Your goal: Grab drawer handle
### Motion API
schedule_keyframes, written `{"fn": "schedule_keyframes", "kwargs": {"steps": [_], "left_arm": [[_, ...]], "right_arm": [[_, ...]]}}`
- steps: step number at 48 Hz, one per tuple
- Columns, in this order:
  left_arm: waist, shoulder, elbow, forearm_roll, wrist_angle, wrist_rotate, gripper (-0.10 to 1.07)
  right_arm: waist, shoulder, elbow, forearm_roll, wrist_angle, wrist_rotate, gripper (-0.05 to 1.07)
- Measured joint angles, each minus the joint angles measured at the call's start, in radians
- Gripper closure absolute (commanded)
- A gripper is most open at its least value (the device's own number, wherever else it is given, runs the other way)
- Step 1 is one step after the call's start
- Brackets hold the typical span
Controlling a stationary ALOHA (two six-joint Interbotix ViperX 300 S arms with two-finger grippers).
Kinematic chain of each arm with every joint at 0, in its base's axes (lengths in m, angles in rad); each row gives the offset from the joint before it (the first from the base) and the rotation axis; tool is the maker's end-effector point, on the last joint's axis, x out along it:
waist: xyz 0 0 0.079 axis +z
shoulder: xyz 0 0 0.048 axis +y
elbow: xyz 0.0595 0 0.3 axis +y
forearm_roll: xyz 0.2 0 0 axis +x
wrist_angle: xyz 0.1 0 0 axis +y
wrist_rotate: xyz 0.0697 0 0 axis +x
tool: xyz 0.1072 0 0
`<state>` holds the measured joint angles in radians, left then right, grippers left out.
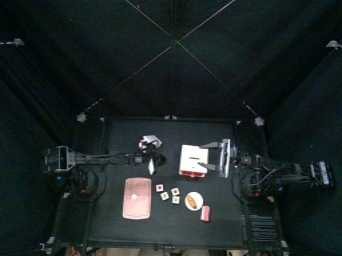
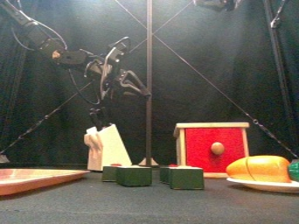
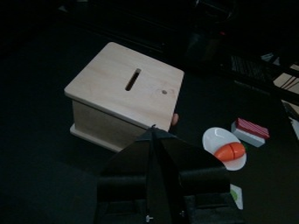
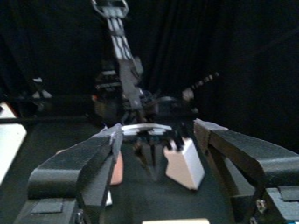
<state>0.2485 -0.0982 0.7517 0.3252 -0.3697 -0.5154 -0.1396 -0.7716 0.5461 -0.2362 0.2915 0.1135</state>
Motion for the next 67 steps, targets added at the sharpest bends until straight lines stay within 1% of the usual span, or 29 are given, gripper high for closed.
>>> {"fn": "schedule_keyframes", "kwargs": {"steps": [3, 7, 15, 22, 28, 32, 36, 40, 45, 50, 55, 60, 65, 67], "left_arm": [[0.0, -0.002, 0.002, 0.0, 0.0, -0.002, 0.48], [0.002, 0.0, 0.002, 0.0, 0.0, -0.002, 0.48], [0.0, 0.0, 0.002, 0.0, 0.008, 0.0, 0.48], [0.002, -0.002, 0.002, 0.0, 0.023, -0.002, 0.48], [0.002, -0.002, 0.0, 0.0, 0.031, 0.0, 0.48], [0.002, -0.002, 0.0, 0.0, 0.032, -0.002, 0.48], [0.002, 0.0, 0.0, 0.0, 0.032, -0.002, 0.48], [0.002, -0.002, 0.0, 0.0, 0.032, -0.002, 0.48], [0.002, -0.002, 0.0, 0.0, 0.032, -0.002, 0.48], [0.0, -0.002, 0.0, 0.0, 0.034, -0.002, 0.48], [0.002, -0.002, 0.002, 0.0, 0.032, -0.002, 0.48], [0.0, 0.0, 0.002, 0.0, 0.032, -0.002, 0.48], [0.0, 0.0, 0.002, 0.0, 0.032, -0.002, 0.48], [0.0, -0.002, 0.0, 0.0, 0.034, -0.002, 0.48]], "right_arm": [[-0.034, 0.0, 0.0, -0.002, 0.083, 0.0, 0.06], [-0.069, 0.005, 0.0, -0.02, 0.155, 0.003, 0.06], [-0.086, -0.005, 0.0, -0.11, 0.206, 0.006, 0.06], [-0.112, -0.008, -0.002, -0.16, 0.262, 0.018, 0.06], [-0.137, 0.009, 0.0, -0.212, 0.336, 0.109, 0.06], [-0.141, 0.006, 0.0, -0.304, 0.408, 0.206, 0.06], [-0.13, -0.002, 0.0, -0.394, 0.46, 0.304, 0.06], [-0.087, -0.011, 0.0, -0.488, 0.479, 0.408, 0.06], [-0.015, -0.014, 0.002, -0.598, 0.514, 0.537, 0.06], [0.055, 0.02, 0.018, -0.704, 0.624, 0.704, 0.06], [0.146, 0.084, 0.041, -0.785, 0.749, 0.854, 0.06], [0.238, 0.097, 0.067, -0.807, 0.787, 0.999, 0.06], [0.288, 0.094, 0.103, -0.798, 0.793, 1.184, 0.06], [0.304, 0.091, 0.124, -0.79, 0.796, 1.278, 0.06]]}}
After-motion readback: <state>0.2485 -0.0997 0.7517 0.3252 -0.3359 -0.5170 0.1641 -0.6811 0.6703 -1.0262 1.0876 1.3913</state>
